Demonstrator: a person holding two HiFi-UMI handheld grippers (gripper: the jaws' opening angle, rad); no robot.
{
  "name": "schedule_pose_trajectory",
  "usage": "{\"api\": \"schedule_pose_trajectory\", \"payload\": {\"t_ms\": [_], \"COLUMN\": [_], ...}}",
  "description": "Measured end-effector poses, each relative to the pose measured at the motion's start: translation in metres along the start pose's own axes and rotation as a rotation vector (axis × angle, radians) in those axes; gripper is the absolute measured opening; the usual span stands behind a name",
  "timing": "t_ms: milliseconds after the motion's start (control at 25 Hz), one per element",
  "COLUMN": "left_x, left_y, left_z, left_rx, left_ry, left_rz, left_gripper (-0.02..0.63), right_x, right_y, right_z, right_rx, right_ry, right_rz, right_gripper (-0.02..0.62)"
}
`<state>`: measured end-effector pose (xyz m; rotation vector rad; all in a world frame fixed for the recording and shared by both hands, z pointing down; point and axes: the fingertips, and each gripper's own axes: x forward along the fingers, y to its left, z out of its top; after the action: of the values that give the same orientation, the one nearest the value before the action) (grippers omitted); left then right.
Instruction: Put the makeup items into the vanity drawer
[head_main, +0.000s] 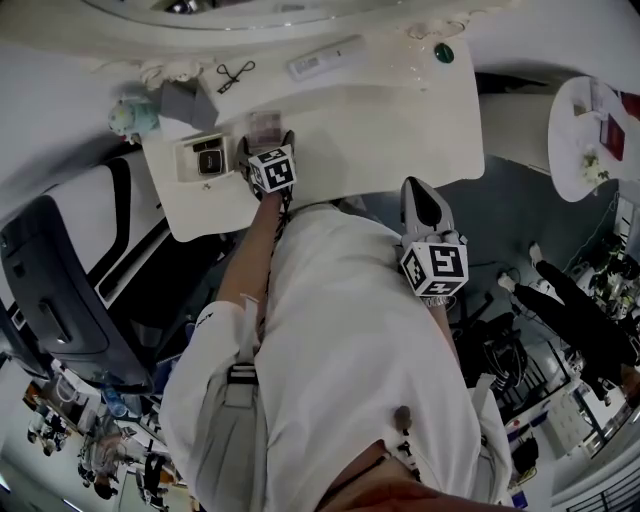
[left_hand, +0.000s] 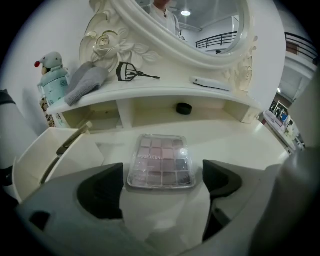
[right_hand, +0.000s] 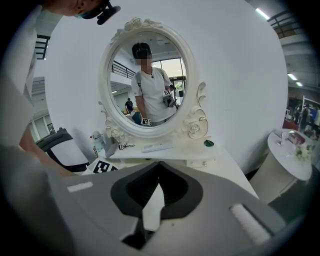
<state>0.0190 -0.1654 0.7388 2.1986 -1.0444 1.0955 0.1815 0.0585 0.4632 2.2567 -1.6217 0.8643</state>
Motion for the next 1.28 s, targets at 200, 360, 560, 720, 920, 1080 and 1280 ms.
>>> {"api": "schedule_pose_trajectory", "payload": {"t_ms": [200,360,560,720,920,1080,1280], "left_x": [-0.003,-0.007,-0.017,-0.034,-0.050,-0.059,-0.071], "left_y": [-0.004,-0.007,-0.018,-0.033,-0.044,-0.047,-0.050], "left_z": [0.001,-0.003,-0.014,-0.018,-0.031,-0.038,-0.048], "left_rx": [0.016,0.018,-0.006,-0.036,-0.015,-0.001,0.019], "left_ry": [-0.016,0.005,0.016,0.016,0.010,0.001,-0.012], "left_rz": [-0.015,-0.024,-0.082,-0.162,-0.209,-0.236,-0.260], "left_gripper": [0.403,0.388,0.371,0.371,0.370,0.370,0.370], "right_x": [0.001,0.000,-0.004,-0.003,0.012,0.039,0.087], "right_y": [0.001,0.003,0.004,0.007,0.020,0.050,0.080], "right_z": [-0.002,-0.004,-0.007,-0.012,-0.021,-0.036,-0.061], "right_rx": [0.005,0.000,0.004,0.019,-0.003,0.036,0.024], "right_ry": [0.007,0.008,0.008,0.027,0.091,0.214,0.331], "right_rz": [0.008,0.016,0.025,0.066,0.170,0.355,0.468], "right_gripper": [0.006,0.005,0.005,0.005,0.006,0.024,0.057]}}
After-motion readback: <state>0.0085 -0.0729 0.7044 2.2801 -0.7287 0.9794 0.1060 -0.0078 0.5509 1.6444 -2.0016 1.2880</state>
